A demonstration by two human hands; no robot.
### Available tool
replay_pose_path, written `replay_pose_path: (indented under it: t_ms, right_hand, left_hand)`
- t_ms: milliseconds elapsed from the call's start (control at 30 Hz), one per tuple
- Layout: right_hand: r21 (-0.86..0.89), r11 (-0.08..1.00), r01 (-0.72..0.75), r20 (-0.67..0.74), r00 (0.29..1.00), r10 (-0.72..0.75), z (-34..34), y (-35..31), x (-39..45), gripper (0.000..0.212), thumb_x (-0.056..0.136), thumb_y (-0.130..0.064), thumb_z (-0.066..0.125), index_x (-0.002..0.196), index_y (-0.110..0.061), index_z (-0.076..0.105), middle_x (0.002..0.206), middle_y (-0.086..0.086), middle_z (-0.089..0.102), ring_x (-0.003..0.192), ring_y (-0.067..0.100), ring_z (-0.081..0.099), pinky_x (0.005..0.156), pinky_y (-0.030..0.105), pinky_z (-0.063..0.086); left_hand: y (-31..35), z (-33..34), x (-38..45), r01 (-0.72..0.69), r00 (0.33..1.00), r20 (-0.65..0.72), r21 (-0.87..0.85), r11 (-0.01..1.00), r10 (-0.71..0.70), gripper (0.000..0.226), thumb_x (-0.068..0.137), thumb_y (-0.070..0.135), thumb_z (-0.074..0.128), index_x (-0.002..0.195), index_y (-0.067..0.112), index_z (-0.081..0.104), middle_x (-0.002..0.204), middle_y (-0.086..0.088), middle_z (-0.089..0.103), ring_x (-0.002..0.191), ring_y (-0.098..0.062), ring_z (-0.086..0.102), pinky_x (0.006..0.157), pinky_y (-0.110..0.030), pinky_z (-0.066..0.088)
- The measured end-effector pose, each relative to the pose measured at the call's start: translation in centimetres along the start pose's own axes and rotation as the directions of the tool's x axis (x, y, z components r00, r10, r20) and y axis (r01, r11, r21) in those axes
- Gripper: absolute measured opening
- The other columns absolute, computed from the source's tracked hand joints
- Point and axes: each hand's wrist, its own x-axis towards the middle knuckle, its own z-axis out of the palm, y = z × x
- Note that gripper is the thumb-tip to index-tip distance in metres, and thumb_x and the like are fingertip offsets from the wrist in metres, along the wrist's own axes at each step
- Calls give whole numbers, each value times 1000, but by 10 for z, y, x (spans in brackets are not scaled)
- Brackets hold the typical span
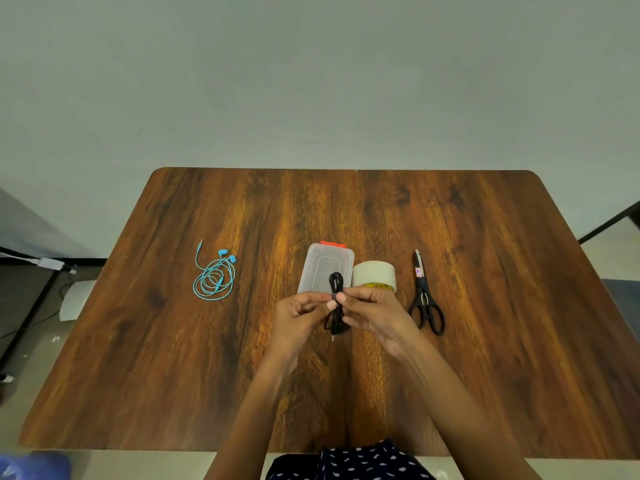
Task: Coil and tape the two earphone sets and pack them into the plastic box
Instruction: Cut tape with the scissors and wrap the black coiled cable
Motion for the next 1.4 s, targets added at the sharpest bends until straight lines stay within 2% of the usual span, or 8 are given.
replay_pose_path:
  t_ms: [267, 467, 633, 733, 800, 967, 1067, 1400]
  right_hand:
    - [-94, 992, 83, -55, 995, -89, 0, 9, 2, 2, 82, -14, 71, 82, -14, 73, 73, -3, 69, 66, 5, 60, 59, 17, 48]
    - [-48, 993, 108, -69, 991, -111, 1, 18, 3, 17, 83, -11, 69, 96, -1, 72, 82, 5, 68, 69, 9, 57, 72, 24, 50]
    - [108, 993, -54, 111, 993, 42, -11, 8, 4, 9, 77, -6, 71, 81, -10, 77, 83, 3, 74, 75, 8, 69, 66, 17, 55]
    - [222, 958, -184, 248, 960, 127, -23, 4, 7, 19, 73, -4, 69, 92, -2, 73, 84, 8, 73, 74, 10, 69, 66, 18, 56]
    - [216, 949, -228, 300, 941, 158, -27, 4, 8, 23, 75, -3, 69, 98, -1, 72, 84, 8, 71, 75, 10, 68, 66, 19, 56]
    - [155, 969, -194, 336, 932, 133, -27, 6, 8, 24, 77, -9, 69, 101, -7, 73, 84, 3, 68, 74, 6, 64, 62, 16, 53]
    - [136, 980, -146, 299, 949, 100, -25, 7, 7, 17, 74, -9, 69, 90, -11, 76, 80, 2, 70, 73, 6, 63, 62, 15, 51]
    - [225, 954, -198, 290, 948, 128, -21, 14, 8, 18, 74, -7, 68, 90, -6, 75, 83, 5, 72, 72, 6, 66, 59, 14, 52]
  left_hand:
    - [-1, 6, -1, 9, 1000, -19, 72, 997, -8, 14, 76, 8, 77, 90, 9, 75, 85, -4, 76, 84, -16, 72, 68, -18, 54]
    - [-6, 7, 0, 71, 996, -60, 27, 997, -69, 12, 76, 7, 76, 88, 6, 75, 84, -12, 75, 83, -25, 72, 75, -31, 58]
    - [-3, 1, -1, 152, 988, 7, -160, 975, -153, 18, 70, 3, 77, 87, 0, 74, 86, -18, 74, 78, -23, 72, 65, -25, 57]
    - [-1, -3, 2, 190, 981, 76, -153, 970, -180, 26, 67, 8, 77, 90, -2, 72, 89, -19, 73, 79, -23, 72, 67, -27, 58]
    - [0, -5, 4, 211, 974, 117, -154, 965, -195, 26, 66, 8, 76, 90, -1, 73, 90, -17, 74, 81, -22, 72, 69, -28, 58]
    - [1, -4, 3, 266, 955, 177, -140, 954, -240, 27, 68, 12, 74, 92, -1, 72, 90, -14, 73, 81, -21, 70, 74, -31, 57]
    - [2, -3, 3, 308, 945, 156, -141, 941, -287, 39, 67, 11, 74, 100, -8, 66, 88, -14, 73, 78, -18, 70, 71, -29, 58]
    - [5, -2, 0, 330, 939, 157, -176, 928, -305, 9, 77, 1, 68, 85, 3, 63, 82, -9, 71, 75, -17, 67, 70, -28, 53]
